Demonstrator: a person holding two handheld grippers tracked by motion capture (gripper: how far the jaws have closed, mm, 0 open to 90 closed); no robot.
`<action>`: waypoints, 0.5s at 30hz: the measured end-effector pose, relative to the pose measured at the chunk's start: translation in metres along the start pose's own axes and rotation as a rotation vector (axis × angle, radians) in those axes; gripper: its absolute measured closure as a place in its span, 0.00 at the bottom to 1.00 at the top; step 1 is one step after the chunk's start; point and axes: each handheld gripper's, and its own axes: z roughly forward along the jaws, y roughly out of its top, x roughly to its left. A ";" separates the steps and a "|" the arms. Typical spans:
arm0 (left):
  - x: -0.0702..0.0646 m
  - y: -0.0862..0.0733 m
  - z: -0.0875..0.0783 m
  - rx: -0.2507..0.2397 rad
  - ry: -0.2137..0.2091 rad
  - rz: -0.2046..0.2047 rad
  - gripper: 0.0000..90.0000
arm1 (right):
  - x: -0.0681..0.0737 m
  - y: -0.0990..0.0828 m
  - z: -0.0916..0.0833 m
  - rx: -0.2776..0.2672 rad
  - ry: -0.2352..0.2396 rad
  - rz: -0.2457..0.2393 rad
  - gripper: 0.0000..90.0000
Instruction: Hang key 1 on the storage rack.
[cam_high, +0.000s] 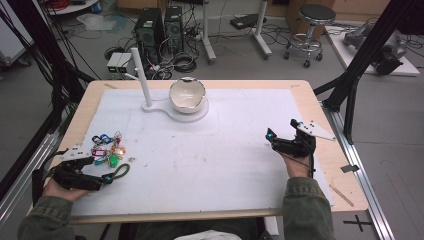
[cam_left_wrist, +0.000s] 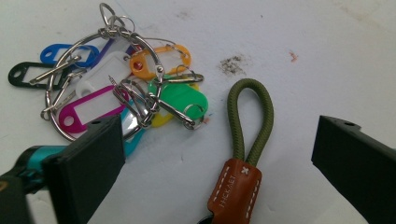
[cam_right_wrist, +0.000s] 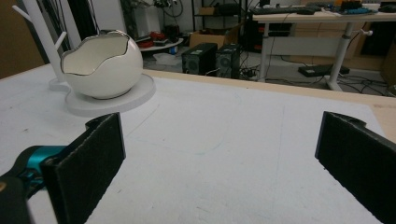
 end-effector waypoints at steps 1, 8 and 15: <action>-0.001 0.000 0.000 0.000 -0.015 0.011 0.13 | 0.000 0.000 0.000 -0.002 0.001 -0.002 0.01; -0.004 -0.001 0.000 0.056 -0.023 0.071 0.22 | -0.001 0.000 0.000 0.001 0.002 0.002 0.01; -0.005 -0.003 0.001 0.079 -0.032 0.093 0.32 | -0.001 0.000 0.000 0.006 0.004 0.015 0.01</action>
